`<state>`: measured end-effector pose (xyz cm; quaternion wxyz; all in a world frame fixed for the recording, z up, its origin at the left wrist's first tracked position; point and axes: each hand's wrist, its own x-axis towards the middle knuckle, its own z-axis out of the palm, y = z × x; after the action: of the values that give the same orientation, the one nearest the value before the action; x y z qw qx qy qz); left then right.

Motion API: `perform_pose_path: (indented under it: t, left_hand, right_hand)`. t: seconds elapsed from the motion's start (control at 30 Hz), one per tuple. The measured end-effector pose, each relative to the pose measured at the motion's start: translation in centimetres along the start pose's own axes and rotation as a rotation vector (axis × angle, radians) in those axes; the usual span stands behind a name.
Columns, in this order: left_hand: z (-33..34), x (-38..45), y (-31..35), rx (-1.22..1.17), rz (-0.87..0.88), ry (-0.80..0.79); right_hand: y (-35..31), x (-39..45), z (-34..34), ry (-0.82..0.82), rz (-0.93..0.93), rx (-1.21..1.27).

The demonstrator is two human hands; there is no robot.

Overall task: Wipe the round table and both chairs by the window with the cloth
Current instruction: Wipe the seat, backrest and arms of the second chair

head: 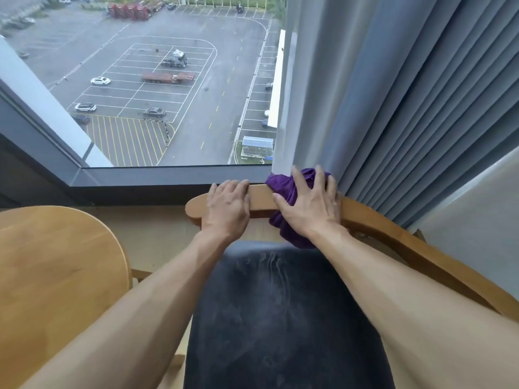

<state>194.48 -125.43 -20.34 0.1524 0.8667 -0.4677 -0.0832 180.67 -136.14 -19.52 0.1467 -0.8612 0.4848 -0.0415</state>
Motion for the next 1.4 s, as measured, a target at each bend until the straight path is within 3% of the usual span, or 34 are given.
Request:
perform_pose_path:
  t: [0.17, 0.33, 0.5, 0.67, 0.77, 0.9, 1.13, 1.4]
  left_hand:
    - [0.4, 0.2, -1.9, -0.127, -0.012, 0.02]
    - [0.6, -0.1, -1.7, -0.095, -0.029, 0.044]
    - [0.4, 0.0, -1.6, 0.006, -0.012, 0.041]
    - [0.8, 0.1, -1.2, 0.073, -0.026, 0.041]
    - [1.0, 0.2, -1.1, 0.119, -0.039, 0.042]
    - [0.6, 0.4, -0.8, 0.185, -0.062, -0.009]
    - [-1.0, 1.7, 2.3, 0.277, -0.178, -0.206]
    - [4.8, 1.7, 15.0, 0.221, 0.081, -0.246]
  right_hand:
    - [-5.4, 0.6, 2.4, 0.01, -0.276, -0.07]
    - [-4.9, 1.3, 1.8, 0.022, -0.315, -0.113]
    - [3.7, 2.6, -1.5, 0.032, -0.126, -0.092]
    - [17.2, -1.7, -5.7, -0.151, 0.196, -0.098]
    - [22.1, -5.2, -8.0, -0.257, 0.235, -0.125]
    - [25.1, -8.3, -10.7, -0.34, 0.306, 0.044]
    - [22.2, -6.2, -9.8, -0.328, 0.172, 0.012]
    - [17.2, -1.9, -5.4, -0.146, 0.049, -0.019]
